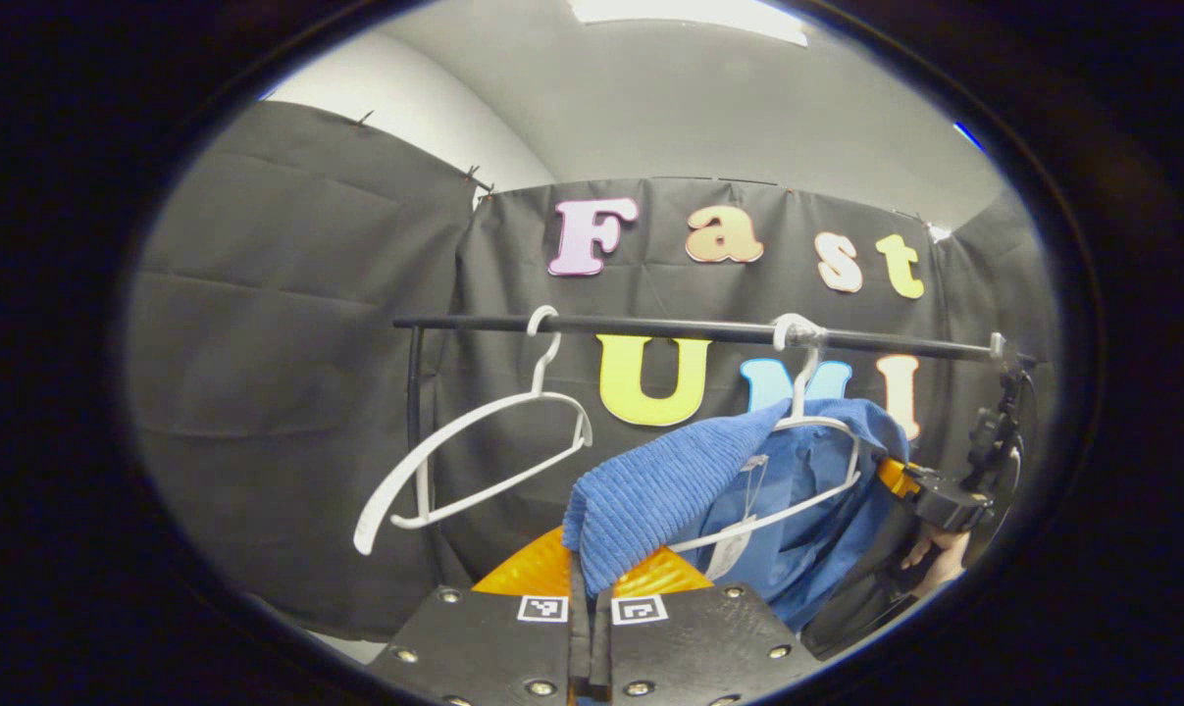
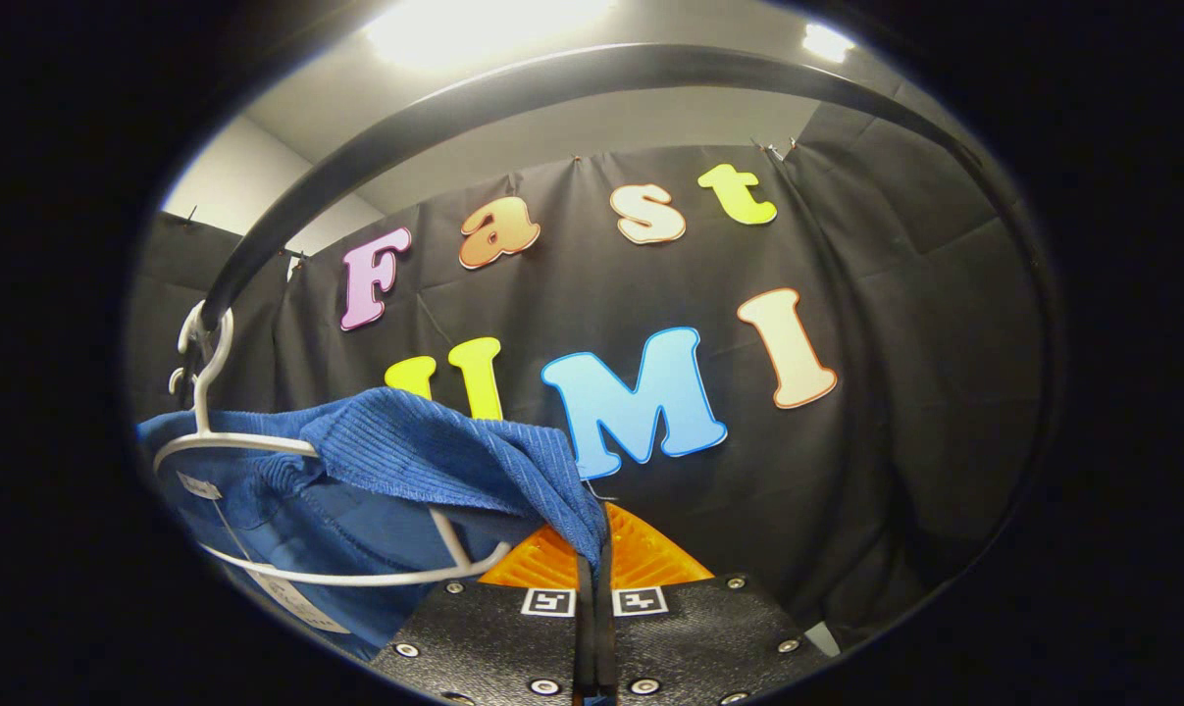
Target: Grasp the clothes on the hanger with both hands and then place them into the laundry hamper below.
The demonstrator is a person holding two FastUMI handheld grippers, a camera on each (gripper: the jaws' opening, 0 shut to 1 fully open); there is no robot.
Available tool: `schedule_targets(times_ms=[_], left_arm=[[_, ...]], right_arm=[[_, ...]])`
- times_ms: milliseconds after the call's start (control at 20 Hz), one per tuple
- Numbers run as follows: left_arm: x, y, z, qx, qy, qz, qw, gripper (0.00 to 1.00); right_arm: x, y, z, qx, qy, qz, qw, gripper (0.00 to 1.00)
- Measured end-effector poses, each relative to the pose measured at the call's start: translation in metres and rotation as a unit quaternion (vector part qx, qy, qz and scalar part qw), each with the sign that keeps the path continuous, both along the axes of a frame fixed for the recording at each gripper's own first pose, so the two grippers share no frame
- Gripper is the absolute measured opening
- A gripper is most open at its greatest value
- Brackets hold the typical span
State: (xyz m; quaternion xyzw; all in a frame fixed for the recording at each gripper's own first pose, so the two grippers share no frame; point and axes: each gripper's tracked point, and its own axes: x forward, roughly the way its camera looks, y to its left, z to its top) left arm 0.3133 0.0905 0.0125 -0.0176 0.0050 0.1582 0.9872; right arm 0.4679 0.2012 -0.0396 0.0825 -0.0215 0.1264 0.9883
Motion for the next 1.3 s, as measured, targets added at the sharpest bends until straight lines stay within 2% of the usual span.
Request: schedule_targets(times_ms=[300,700,900,950,1100,1300], left_arm=[[0.001,0.02,0.015,0.011,0.011,-0.03,0.999,0.0],[0.009,0.033,0.037,0.118,0.063,-0.086,0.987,0.0],[0.03,0.051,0.041,0.158,0.073,-0.091,0.981,0.0],[0.034,0.052,0.037,0.158,0.078,-0.095,0.98,0.0],[0.046,0.056,0.017,0.126,0.079,-0.121,0.981,0.01],[0.056,0.068,-0.005,0.088,0.082,-0.149,0.982,0.02]], right_arm=[[0.012,0.003,0.006,0.0,-0.016,-0.006,1.0,0.0],[0.027,0.004,0.018,0.003,-0.044,-0.007,0.999,0.0],[0.035,0.008,0.019,-0.01,-0.063,0.003,0.998,0.0],[0.036,0.008,0.018,-0.006,-0.06,0.009,0.998,0.0],[0.047,0.004,0.012,0.05,-0.031,0.031,0.998,0.0],[0.057,0.003,0.013,0.033,-0.05,0.033,0.998,0.0]])
